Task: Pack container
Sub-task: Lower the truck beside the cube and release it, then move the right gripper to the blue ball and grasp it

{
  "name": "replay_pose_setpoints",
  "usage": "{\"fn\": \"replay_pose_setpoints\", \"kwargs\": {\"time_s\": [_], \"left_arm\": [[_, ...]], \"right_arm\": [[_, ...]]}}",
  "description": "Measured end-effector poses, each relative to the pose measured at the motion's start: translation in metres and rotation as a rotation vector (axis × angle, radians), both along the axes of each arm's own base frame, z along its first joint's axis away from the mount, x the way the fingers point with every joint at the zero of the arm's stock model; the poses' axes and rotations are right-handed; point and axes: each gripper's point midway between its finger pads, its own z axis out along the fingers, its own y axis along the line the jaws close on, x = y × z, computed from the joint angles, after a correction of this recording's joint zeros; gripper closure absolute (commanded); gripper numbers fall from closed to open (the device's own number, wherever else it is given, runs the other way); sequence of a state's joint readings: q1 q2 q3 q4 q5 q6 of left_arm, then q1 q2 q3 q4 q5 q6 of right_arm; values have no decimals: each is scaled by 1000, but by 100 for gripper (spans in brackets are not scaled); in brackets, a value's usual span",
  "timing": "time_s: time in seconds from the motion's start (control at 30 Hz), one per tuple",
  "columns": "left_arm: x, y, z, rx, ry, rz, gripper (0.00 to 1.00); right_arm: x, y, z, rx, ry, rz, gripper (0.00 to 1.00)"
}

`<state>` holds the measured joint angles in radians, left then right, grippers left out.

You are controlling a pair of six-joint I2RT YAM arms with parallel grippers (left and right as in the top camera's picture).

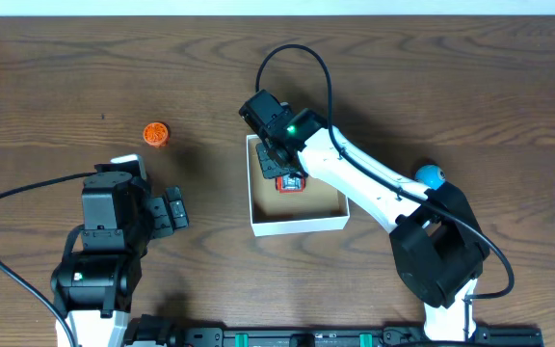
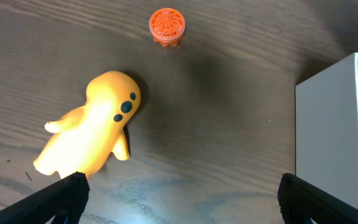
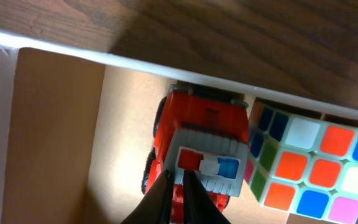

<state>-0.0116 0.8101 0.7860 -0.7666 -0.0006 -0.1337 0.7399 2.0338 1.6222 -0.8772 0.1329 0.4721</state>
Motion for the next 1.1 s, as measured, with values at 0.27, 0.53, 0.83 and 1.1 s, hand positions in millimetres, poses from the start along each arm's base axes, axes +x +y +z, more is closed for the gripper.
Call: {"fn": "replay_pose_setpoints", "kwargs": {"time_s": [0.27, 0.53, 0.83, 1.1], "left_arm": [[-1, 0, -1, 0, 5, 0, 2], [-3, 0, -2, 0, 16, 0, 2], [-3, 0, -2, 0, 16, 0, 2], [-3, 0, -2, 0, 16, 0, 2]], "right_arm": [[2, -4, 0, -23, -11, 28, 90], [12, -16, 4, -32, -21, 18, 87], [19, -12, 26, -24, -51, 52, 81], [23, -35, 81, -41, -102, 14, 37]]}}
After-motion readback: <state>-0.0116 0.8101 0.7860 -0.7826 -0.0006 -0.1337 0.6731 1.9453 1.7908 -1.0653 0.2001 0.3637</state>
